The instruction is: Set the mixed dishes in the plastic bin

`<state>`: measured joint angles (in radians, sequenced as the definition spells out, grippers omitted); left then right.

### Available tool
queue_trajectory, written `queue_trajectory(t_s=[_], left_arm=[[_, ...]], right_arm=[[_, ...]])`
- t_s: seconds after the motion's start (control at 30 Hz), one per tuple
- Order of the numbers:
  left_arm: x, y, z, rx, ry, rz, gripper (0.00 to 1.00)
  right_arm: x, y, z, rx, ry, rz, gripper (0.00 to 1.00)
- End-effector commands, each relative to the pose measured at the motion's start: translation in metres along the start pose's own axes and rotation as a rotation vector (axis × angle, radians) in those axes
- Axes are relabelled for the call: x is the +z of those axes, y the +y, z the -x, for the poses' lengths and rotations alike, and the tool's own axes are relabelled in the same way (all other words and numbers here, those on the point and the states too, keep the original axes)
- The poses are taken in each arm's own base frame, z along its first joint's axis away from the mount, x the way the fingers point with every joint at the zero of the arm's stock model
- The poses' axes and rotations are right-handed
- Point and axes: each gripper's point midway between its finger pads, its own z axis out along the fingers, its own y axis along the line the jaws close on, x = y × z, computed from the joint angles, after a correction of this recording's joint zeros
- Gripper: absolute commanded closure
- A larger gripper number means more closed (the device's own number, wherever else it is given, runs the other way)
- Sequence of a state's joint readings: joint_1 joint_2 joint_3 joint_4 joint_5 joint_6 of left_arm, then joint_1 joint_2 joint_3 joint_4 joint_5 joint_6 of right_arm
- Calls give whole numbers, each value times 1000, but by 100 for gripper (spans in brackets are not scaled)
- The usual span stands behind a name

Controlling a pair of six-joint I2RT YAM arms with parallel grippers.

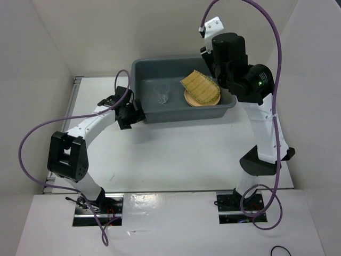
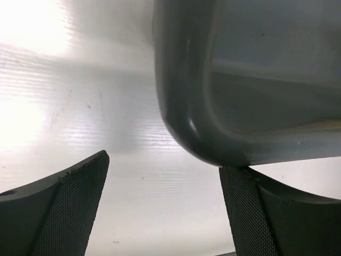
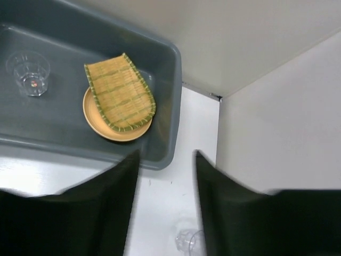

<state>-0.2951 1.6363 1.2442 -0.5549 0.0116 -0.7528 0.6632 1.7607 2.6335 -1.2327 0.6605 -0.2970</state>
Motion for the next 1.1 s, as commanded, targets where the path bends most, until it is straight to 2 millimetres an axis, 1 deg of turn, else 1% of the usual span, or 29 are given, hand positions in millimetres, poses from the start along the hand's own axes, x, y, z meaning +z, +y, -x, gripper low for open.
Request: queue_trajectory(t_s=[0.0,0.03,0.07,0.1,0.13,0.17,0.2,0.23,0.27,0.3,0.33,0.37,0.4,0.43,0.47,0.5,0.53,0.57,0.6,0.63,0.67,0.73,0.77,0.8,0.83,0.9,0.93,1.03,1.07], left_arm=[[-15,-10,16,24,-44,-55,10],[-20,-9,12,24,-36,-60,10],[-32,-9,11,26,-58,-77,10],[-41,-7,7,26,-57,-76,10],[-52,-4,12,25,-92,-65,10],[-76,-8,19,27,-153,-94,10],[-85,-3,15,26,-161,-87,10],[-95,-1,17,25,-190,-82,9],[-113,1,20,25,-227,-99,9],[-120,7,16,24,-221,-84,8],[-127,13,21,17,-239,-76,8],[-136,17,20,23,-251,-76,8],[-140,18,14,24,-233,-78,8],[-143,22,15,14,-240,-73,8],[-145,28,9,16,-232,-69,8],[-145,28,5,17,-224,-80,7],[-149,33,4,8,-230,-75,6],[-147,34,1,-1,-213,-86,6],[-146,39,-5,7,-200,-77,6],[-151,39,-4,2,-210,-90,6],[-150,42,-9,0,-198,-82,6],[-151,47,-12,-8,-196,-74,4],[-155,46,-15,-6,-194,-83,4],[-153,52,-18,-5,-180,-66,2],[-155,52,-18,-4,-189,-72,1],[-155,57,-22,-3,-172,-54,1],[-157,58,-24,-3,-171,-53,1],[-157,64,-27,-5,-157,-36,1],[-160,63,-27,-4,-165,-41,1]], right_arm=[[-18,-18,-7,27,-11,-31,44],[-21,-15,-13,16,-1,-11,38],[-26,-16,-31,-9,35,9,33],[-28,-19,-43,-16,59,25,30],[-30,-22,-59,-28,101,47,28],[-27,-28,-78,-1,139,98,26],[-30,-30,-104,-39,196,149,26],[-31,-31,-124,-53,241,188,26],[-22,-27,-166,-66,356,222,26],[-25,-27,-187,-118,402,234,27],[-37,-28,-203,-128,414,241,27],[-37,-9,-245,-150,518,318,29],[-38,-13,-267,-155,561,320,30],[-47,-11,-281,-153,565,329,30],[-46,2,-311,-160,619,365,30],[-46,1,-322,-156,624,352,30],[-50,-3,-327,-166,594,322,30],[-43,1,-345,-175,598,303,30],[-41,-7,-354,-185,608,237,30],[-41,-12,-363,-196,617,198,30],[-41,-8,-383,-209,649,185,30],[-36,-20,-399,-206,680,116,30],[-37,-18,-414,-198,704,113,30],[-32,-21,-415,-196,690,91,29],[-32,-22,-431,-188,725,69,29],[-24,-26,-435,-200,705,28,28],[-23,-23,-444,-205,718,25,28],[-14,-26,-445,-205,693,1,25],[-10,-23,-450,-207,706,10,25]])
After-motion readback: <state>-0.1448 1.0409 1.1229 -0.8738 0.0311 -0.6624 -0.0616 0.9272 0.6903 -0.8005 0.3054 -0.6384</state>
